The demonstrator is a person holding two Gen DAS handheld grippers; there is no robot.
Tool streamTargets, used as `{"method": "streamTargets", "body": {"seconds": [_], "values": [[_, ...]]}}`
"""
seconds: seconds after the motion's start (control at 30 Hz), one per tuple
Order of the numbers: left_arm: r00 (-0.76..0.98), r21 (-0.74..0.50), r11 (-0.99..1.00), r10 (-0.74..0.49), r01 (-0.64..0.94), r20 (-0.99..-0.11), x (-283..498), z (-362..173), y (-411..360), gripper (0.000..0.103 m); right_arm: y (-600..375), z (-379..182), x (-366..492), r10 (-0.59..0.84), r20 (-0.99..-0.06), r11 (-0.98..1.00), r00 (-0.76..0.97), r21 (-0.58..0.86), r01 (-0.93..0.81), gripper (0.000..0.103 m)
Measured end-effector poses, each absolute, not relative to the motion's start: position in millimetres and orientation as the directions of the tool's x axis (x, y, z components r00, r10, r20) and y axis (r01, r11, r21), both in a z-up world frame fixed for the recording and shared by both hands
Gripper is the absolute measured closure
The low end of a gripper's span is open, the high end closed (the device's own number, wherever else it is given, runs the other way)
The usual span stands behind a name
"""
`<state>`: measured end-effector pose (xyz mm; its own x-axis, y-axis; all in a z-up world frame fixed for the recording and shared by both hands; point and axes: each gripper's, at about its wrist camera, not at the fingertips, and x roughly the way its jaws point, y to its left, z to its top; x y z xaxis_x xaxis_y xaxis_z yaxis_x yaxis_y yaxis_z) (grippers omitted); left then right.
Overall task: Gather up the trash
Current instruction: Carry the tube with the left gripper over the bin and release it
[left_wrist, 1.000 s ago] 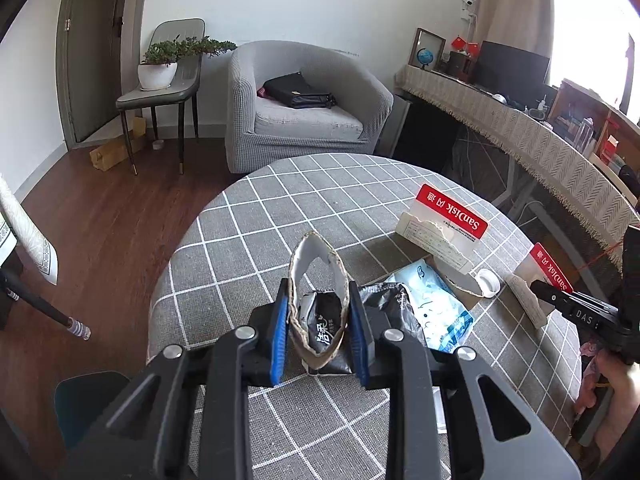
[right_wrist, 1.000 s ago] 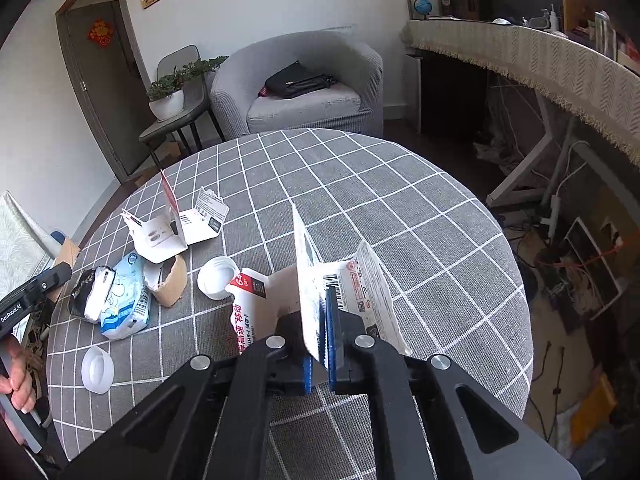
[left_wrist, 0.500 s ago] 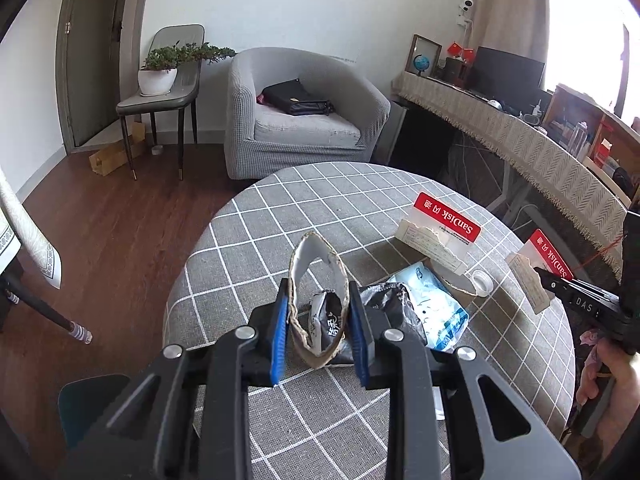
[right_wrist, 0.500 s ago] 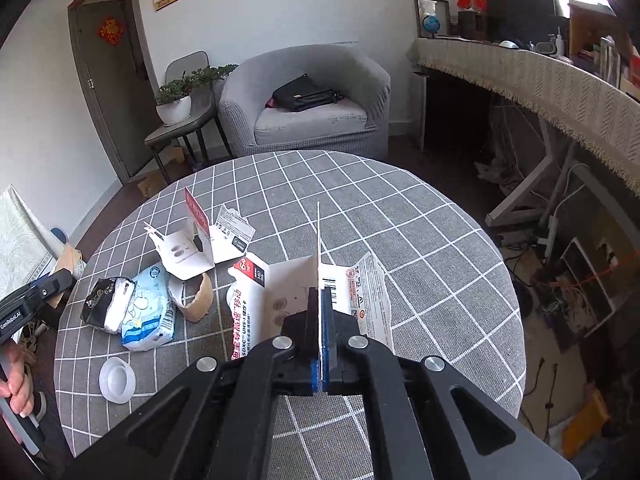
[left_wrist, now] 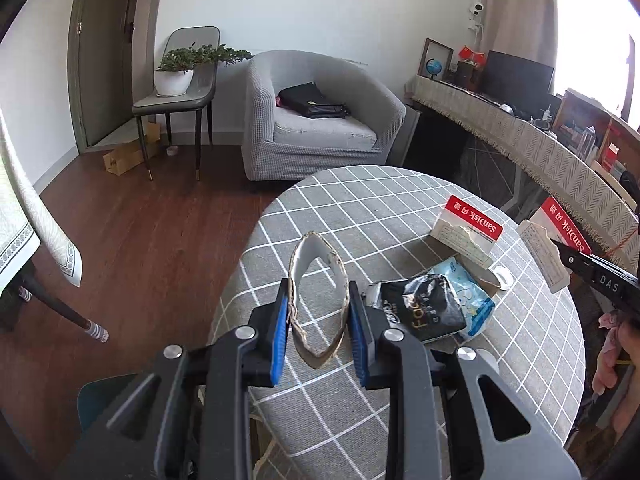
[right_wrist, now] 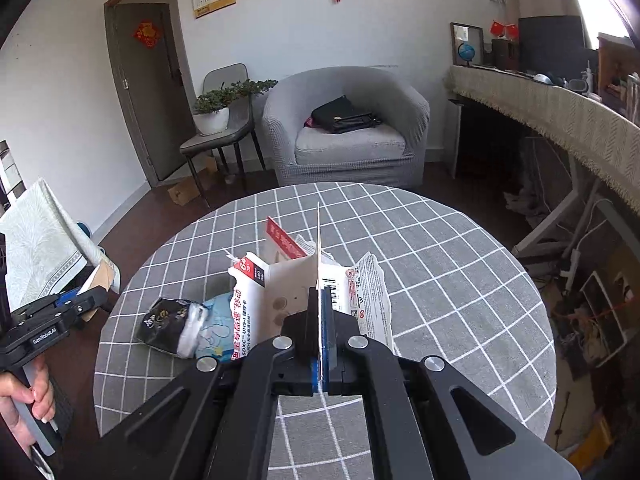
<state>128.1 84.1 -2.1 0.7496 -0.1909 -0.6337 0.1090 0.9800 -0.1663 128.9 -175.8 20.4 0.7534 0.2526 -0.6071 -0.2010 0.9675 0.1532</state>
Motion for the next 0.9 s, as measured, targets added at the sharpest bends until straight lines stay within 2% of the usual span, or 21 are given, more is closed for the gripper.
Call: {"method": "streamTargets", "body": {"seconds": [0.4, 0.9], "values": [[0.737, -0.155, 0.988, -0.111, 0.009, -0.667, 116, -16, 164, 0.074, -75, 32, 139, 0.442, -0.576, 0.894, 0.688, 0.215, -0.394, 0.102], [0.642, -0.143, 0.983, -0.038, -0.112, -0.765, 103, -56, 249, 0.074, 47, 25, 135, 0.559, -0.603, 0.796, 0.569, 0.199, -0.571, 0.103]]}}
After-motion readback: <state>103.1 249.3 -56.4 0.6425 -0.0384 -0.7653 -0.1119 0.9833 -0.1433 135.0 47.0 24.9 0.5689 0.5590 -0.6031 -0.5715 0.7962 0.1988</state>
